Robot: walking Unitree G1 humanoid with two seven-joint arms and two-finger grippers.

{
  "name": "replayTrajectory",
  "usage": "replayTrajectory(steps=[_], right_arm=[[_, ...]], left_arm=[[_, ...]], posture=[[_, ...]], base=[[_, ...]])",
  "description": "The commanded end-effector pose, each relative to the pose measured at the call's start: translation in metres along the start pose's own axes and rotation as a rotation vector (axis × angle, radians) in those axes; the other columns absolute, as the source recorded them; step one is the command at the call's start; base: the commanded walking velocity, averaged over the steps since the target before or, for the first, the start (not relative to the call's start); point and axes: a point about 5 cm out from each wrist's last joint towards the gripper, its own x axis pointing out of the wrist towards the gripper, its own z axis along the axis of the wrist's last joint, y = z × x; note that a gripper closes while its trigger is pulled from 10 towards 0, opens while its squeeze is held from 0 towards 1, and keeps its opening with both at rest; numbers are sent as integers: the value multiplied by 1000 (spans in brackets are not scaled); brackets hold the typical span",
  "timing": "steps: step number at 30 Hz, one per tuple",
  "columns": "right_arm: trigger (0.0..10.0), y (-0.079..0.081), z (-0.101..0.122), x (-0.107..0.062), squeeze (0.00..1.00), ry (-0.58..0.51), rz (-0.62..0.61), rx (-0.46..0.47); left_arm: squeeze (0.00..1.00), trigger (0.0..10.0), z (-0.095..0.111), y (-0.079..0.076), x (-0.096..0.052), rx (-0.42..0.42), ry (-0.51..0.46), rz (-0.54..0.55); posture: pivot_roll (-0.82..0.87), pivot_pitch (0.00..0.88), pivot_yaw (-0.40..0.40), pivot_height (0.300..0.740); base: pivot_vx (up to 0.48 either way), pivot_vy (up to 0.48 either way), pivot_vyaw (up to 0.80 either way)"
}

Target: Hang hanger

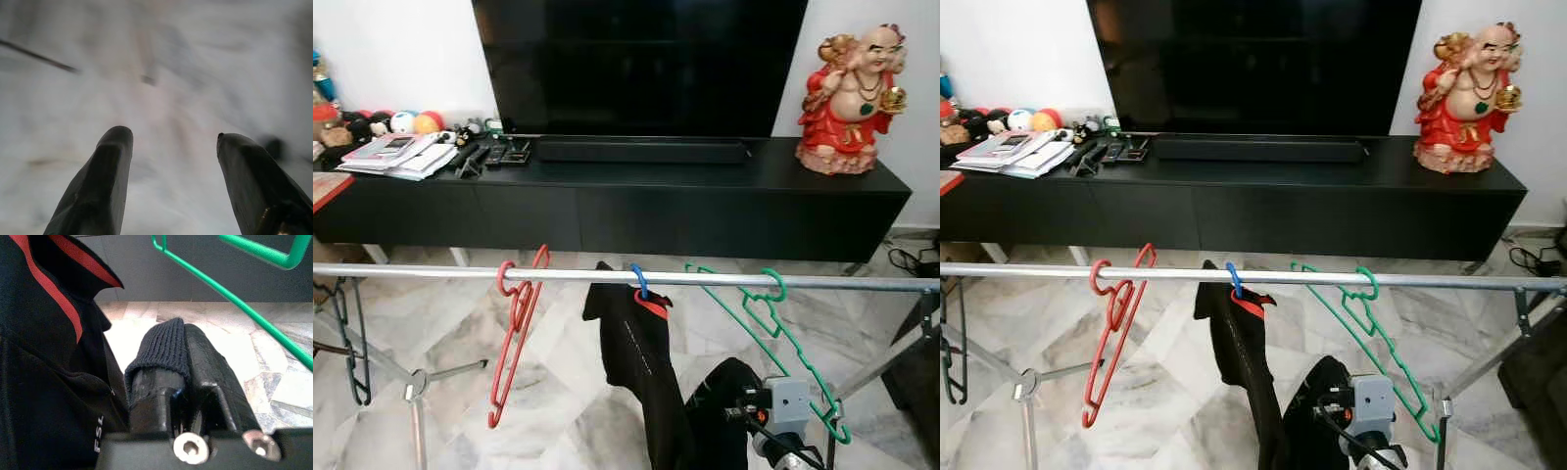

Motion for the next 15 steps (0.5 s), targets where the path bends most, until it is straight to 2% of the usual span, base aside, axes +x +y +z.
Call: replayTrajectory(steps=[1, 2, 3, 4, 5, 6, 7, 8, 11, 13, 15], right_arm=[[10000, 0, 5, 3, 0, -32, 2, -3], [10000, 1, 4, 3, 0, -26, 4, -4], [10000, 1, 4, 3, 0, -26, 4, -4], [10000, 1, 3, 3, 0, -23, 5, -4], [10000, 1, 3, 3, 0, -23, 5, -4], [10000, 0, 2, 3, 0, -20, 5, -4], [10000, 0, 2, 3, 0, -20, 5, -4], [10000, 0, 2, 3, 0, -16, 4, -6], [10000, -1, 0, 3, 0, -11, 4, -8], [10000, -1, 0, 3, 0, -9, 5, -9], [10000, -1, -1, 2, 0, -7, 6, -9]], left_arm=[[0, 10000, 12, 12, 3, 14, -74, 90], [0, 10000, 22, 18, 4, -1, -137, 136], [0, 10000, 24, 19, 4, -6, -150, 144], [0, 10000, 41, 21, 4, -48, -247, 147], [0, 10000, 41, 21, 4, -48, -247, 147], [0, 10000, 61, 17, 2, -54, -361, 116], [0, 10000, 61, 17, 2, -54, -361, 116], [0, 10000, 82, 6, -4, -43, -481, 44], [0, 10000, 105, -9, -12, -17, -604, -36], [0, 10000, 124, -16, -22, -8, -709, -35], [0, 10000, 134, -16, -28, -10, -768, -7]], posture=[[122, 13, 23, 740], [122, 9, 25, 740], [122, 9, 25, 740], [122, 5, 24, 740], [122, 5, 24, 740], [122, 1, 24, 740], [122, 1, 24, 740], [125, 0, 24, 740], [125, 0, 25, 740], [122, 0, 22, 740], [123, 1, 21, 740]], base=[[0, 0, 0], [0, 0, 0], [0, 0, 0], [0, 0, 0], [0, 0, 0], [0, 0, 0], [0, 0, 0], [0, 0, 0], [0, 0, 0], [0, 0, 0], [0, 0, 0]])
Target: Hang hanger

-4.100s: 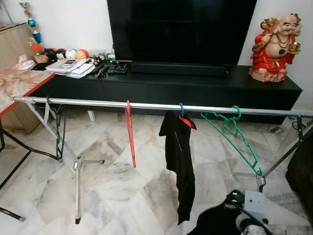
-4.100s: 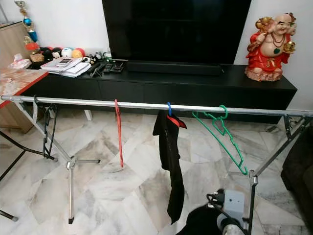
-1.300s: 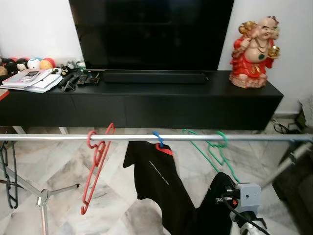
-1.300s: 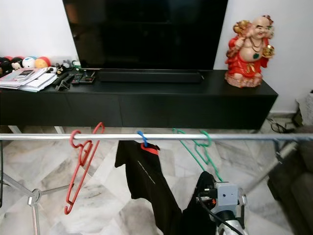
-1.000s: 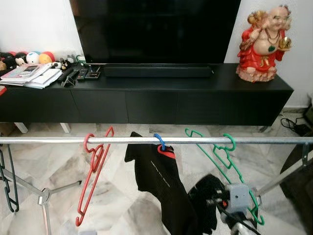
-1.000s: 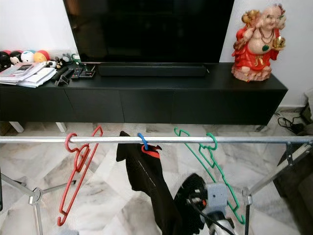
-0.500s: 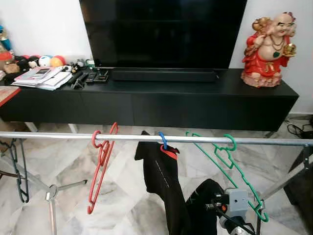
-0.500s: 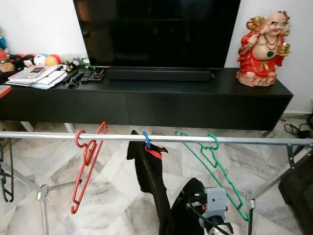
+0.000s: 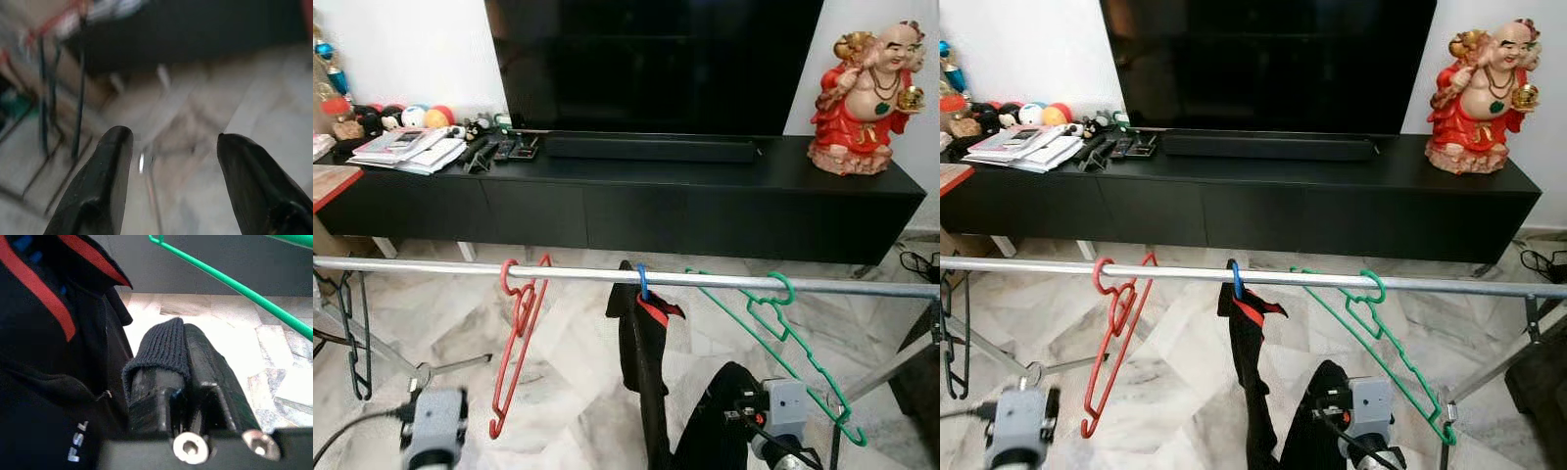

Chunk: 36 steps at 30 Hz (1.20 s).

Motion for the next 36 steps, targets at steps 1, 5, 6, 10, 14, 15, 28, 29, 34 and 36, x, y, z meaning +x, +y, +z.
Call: replayTrajectory(steps=[1, 5, 6, 10, 14, 15, 28, 29, 34, 36], right_arm=[[10000, 0, 4, 2, 0, -27, 2, -5], [10000, -1, 2, 0, 0, -20, 2, -9], [10000, -2, 2, 0, 0, -19, 1, -11], [10000, -3, 2, 1, 0, -18, -2, -13], [10000, -1, 3, 2, 0, -20, 0, -16], [10000, 0, 4, 3, 0, -23, 3, -17], [10000, 2, 7, 5, 0, -35, 7, -25], [10000, 2, 7, 5, 0, -36, 6, -25], [10000, 2, 6, 5, 0, -32, 12, -28], [10000, 4, 5, 6, 0, -29, 17, -29]], left_arm=[[0, 10000, 10, 1, 1, 8, -54, 21], [0, 10000, 34, -11, 10, -29, -128, -62], [0, 10000, 48, -14, 14, -13, -189, -88], [0, 10000, 67, -19, 23, -44, -239, -156], [1000, 10000, 82, -35, 31, -143, -223, -324], [1000, 10000, 87, -39, 36, -173, -197, -370], [0, 10000, 110, -37, 73, -196, -49, -351], [0, 10000, 111, -34, 76, -235, 8, -325], [0, 10000, 106, -32, 79, -195, 97, -329], [0, 10000, 101, -33, 79, -195, 116, -333]], posture=[[122, 7, 16, 740], [122, 16, 11, 740], [122, 20, 11, 740], [122, 26, 9, 740], [120, 36, 6, 740], [122, 36, 7, 740], [107, 51, 11, 740], [107, 52, 10, 740], [113, 53, 6, 740], [114, 52, 5, 740]], base=[[0, 0, 0], [0, 0, 0], [0, 0, 0], [0, 0, 0], [0, 0, 0], [0, 0, 0], [0, 0, 0], [0, 0, 0], [0, 0, 0], [0, 0, 0]])
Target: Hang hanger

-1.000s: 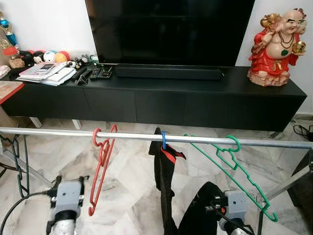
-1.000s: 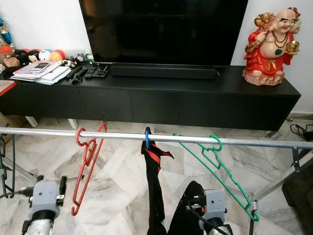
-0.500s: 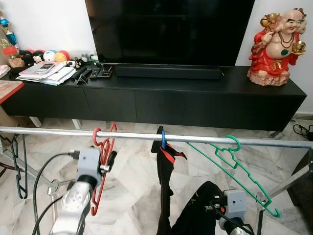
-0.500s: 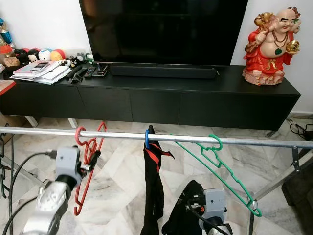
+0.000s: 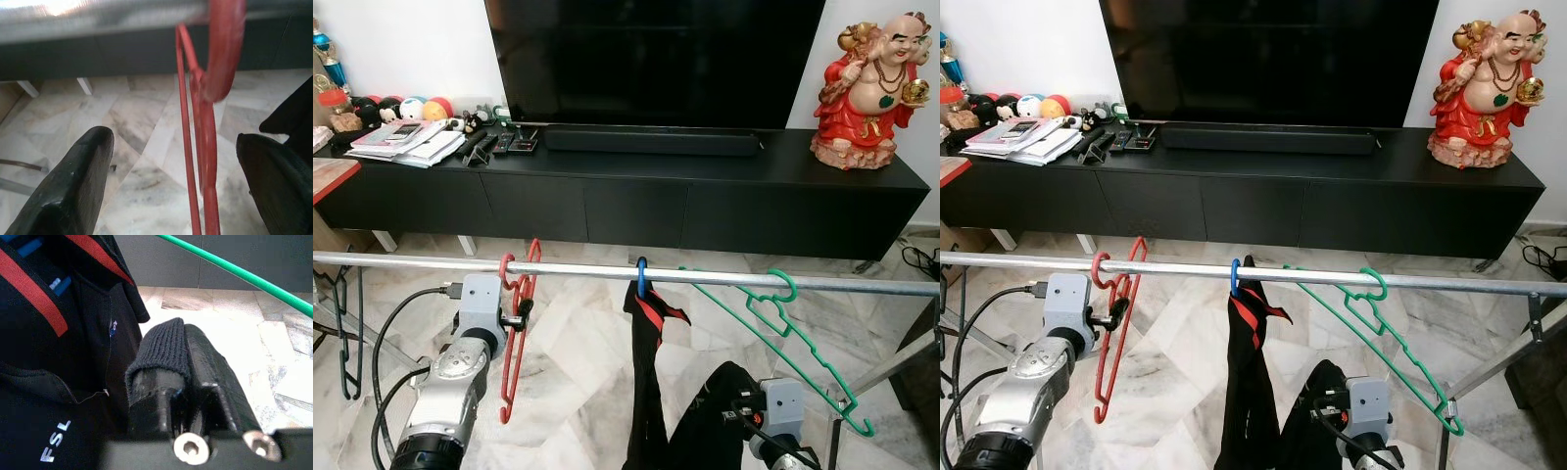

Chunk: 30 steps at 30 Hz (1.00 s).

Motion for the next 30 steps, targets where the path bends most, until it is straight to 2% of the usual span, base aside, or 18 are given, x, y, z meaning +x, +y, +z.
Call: replayTrajectory(steps=[1, 6, 10, 13, 14, 15, 22, 30], right_arm=[[10000, 2, 6, 4, 0, -36, 9, -12], [10000, 5, 9, 7, 0, -43, 16, -14], [10000, 4, 9, 7, 0, -42, 15, -19], [10000, 3, 9, 7, 0, -42, 14, -21], [10000, 3, 9, 7, 0, -41, 14, -22], [10000, 3, 9, 7, 0, -41, 14, -23], [10000, 2, 9, 7, 0, -40, 15, -29], [10000, 4, 7, 7, 0, -31, 28, -34]], left_arm=[[0, 10000, 2, 1, 2, -2, 7, -1], [0, 10000, -4, -7, 7, -4, 38, -7], [0, 10000, -1, -11, 16, -21, 67, 55], [0, 9804, 1, -18, 20, -28, 61, 27], [0, 2824, 2, -20, 22, -21, 58, 22], [0, 0, 3, -22, 23, -20, 54, 20], [0, 0, 7, -28, 28, -23, 55, 32], [0, 0, -1, -23, 28, -7, 87, 66]], posture=[[114, 52, 5, 740], [105, 50, 5, 740], [99, 47, 3, 740], [94, 45, 3, 740], [87, 45, 4, 740], [83, 45, 6, 740], [81, 44, 4, 740], [85, 45, 2, 740]], base=[[0, 0, 0], [0, 0, 0], [0, 0, 0], [0, 0, 0], [0, 0, 0], [0, 0, 0], [0, 0, 0], [0, 0, 0]])
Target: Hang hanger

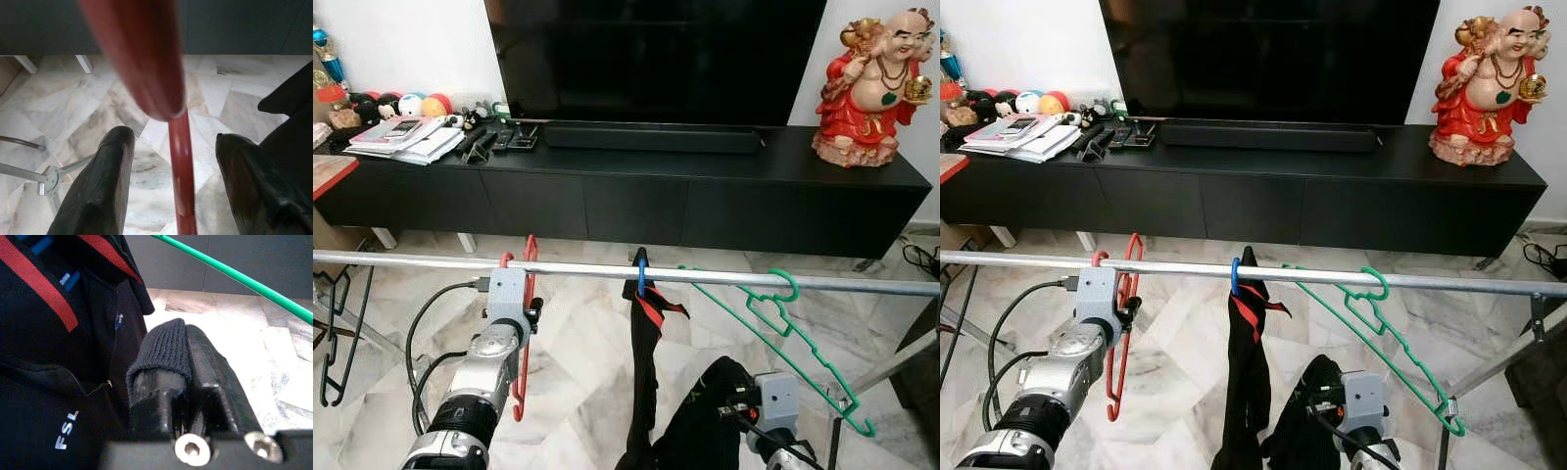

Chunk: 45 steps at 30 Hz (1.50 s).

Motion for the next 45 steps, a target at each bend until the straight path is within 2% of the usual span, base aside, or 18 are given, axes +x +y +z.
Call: replayTrajectory(steps=[1, 21, 33, 34, 37, 41, 45], right_arm=[[10000, 0, 3, 2, 0, -20, 7, -12], [10000, 0, 0, 2, 0, -4, 10, -23], [10000, 1, 1, 2, 0, -6, 14, -26], [10000, 1, 1, 3, 0, -5, 15, -27], [10000, 1, 2, 4, 0, -9, 16, -28], [10000, 1, 2, 4, 0, -7, 20, -30], [10000, 0, 3, 4, 0, -7, 22, -31]], left_arm=[[0, 0, -1, 5, 1, 21, 0, 23], [0, 0, -7, 6, 0, -1, 24, 32], [0, 0, -21, 7, -4, 0, 50, 35], [0, 0, -20, 7, -5, -4, 44, 37], [0, 0, -8, 7, -8, -10, -83, 7], [0, 0, -4, 11, -14, -8, -166, 12], [0, 0, -3, 13, -18, -29, -205, 0]], posture=[[85, 45, 2, 740], [87, 41, 1, 740], [87, 40, -3, 740], [87, 41, -3, 740], [85, 42, -4, 740], [93, 42, -11, 740], [91, 42, -13, 740]], base=[[0, 0, 0], [0, 0, 0], [0, 0, 0], [0, 0, 0], [0, 0, 0], [0, 0, 0], [0, 0, 0]])
